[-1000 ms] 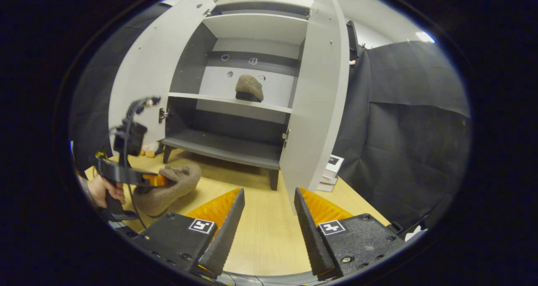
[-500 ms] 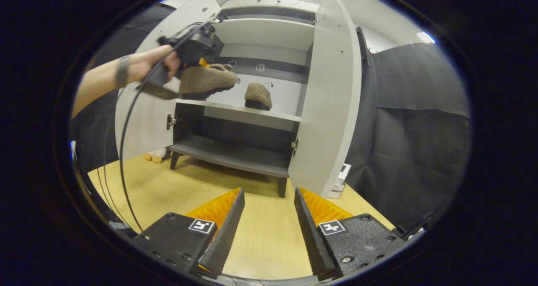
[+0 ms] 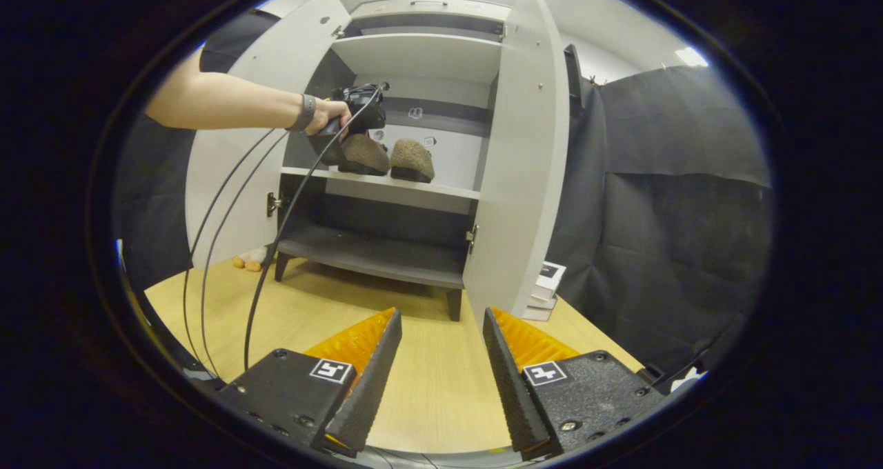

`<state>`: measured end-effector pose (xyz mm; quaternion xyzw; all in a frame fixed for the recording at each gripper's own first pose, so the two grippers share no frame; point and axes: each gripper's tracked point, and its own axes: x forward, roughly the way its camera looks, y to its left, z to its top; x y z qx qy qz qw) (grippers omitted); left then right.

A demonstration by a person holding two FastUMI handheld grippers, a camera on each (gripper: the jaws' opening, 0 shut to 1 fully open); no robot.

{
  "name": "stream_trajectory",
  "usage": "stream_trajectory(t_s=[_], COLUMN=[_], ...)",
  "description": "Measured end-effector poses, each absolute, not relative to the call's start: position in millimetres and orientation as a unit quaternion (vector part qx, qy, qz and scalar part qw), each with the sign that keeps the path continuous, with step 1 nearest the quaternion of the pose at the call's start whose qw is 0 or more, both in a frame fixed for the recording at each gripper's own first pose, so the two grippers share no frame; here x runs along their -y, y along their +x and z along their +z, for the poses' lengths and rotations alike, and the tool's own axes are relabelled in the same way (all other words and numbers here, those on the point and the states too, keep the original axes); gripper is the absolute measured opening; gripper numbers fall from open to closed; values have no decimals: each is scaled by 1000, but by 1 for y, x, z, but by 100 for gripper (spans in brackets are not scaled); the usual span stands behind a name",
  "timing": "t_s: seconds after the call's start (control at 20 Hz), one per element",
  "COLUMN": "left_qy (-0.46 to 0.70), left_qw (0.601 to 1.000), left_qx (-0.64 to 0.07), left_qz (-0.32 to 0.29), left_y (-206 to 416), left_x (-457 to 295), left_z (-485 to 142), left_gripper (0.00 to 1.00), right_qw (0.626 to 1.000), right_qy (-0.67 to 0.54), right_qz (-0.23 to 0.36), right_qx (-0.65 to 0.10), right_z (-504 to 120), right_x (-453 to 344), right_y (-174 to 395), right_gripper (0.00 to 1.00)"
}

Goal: Grab one shoe with the right hand and put it into the shoe cabinet, grab the other shoe with the left hand and put it into the shoe cabinet; then close the right door with the right hand and the left door with the left hand.

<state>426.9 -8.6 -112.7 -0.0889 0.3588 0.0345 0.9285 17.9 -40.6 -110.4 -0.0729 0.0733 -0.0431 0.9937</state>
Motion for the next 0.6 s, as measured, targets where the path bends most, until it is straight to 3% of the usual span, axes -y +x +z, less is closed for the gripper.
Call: stream_trajectory(t_s=[0.1,0.15,0.2,0.25,0.3,0.35,0.4,0.55,0.6], left_qy=[-101,-101,-97,-89,-81,-74,-72,-92,-98], left_qw=[926,926,928,932,935,940,945,961,967], left_qx=[-362,-364,-359,-352,-344,-333,-318,-257,-229], left_qz=[14,11,7,9,7,2,-5,-45,-61], left_y=[426,423,420,415,408,400,390,346,327], left_x=[15,14,12,8,5,2,3,10,14], left_z=[-110,-107,-103,-96,-87,-78,-68,-35,-22], left_gripper=[5,12,26,13,47,43,68,74,80], right_qw=[994,994,994,995,995,995,995,996,996], right_qy=[-67,-65,-63,-62,-62,-62,-59,-44,-39], right_qz=[-46,-46,-45,-44,-43,-42,-41,-35,-34], right_qx=[-74,-74,-72,-71,-70,-69,-68,-67,-66], right_z=[-112,-112,-111,-111,-110,-109,-109,-105,-102], right_x=[43,43,42,42,41,41,41,39,39], right_y=[19,20,22,24,25,26,28,33,35], right_gripper=[76,76,76,76,76,76,76,76,76])
